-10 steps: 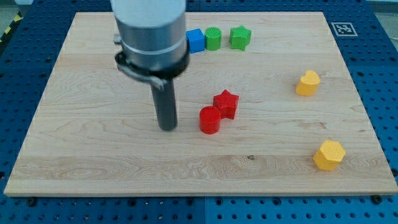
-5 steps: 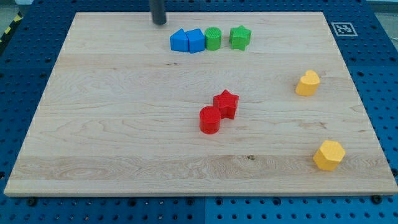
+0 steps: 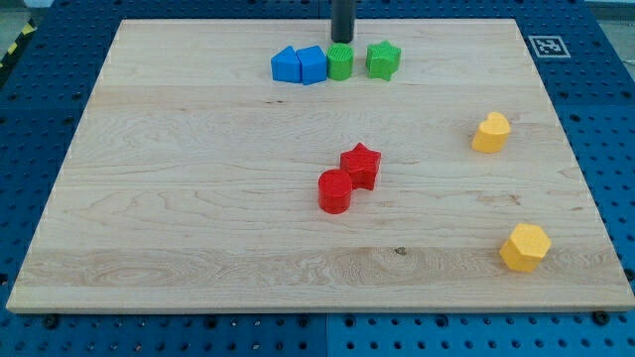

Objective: Move green star to the center

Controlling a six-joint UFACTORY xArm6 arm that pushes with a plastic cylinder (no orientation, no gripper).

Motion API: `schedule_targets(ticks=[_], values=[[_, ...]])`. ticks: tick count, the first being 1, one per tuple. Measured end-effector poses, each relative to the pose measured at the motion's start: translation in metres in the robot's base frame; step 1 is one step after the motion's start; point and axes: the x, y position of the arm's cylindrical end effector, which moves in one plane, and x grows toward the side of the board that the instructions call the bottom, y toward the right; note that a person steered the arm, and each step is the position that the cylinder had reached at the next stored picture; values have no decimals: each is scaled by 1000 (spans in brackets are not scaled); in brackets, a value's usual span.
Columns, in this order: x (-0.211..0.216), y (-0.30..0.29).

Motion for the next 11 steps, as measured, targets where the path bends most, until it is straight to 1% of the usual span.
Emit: schedule_targets(ticks=[2, 5, 7, 9, 10, 11], values=[[40, 38], [42, 73], [67, 81], [96, 106], [99, 101], [99, 77]])
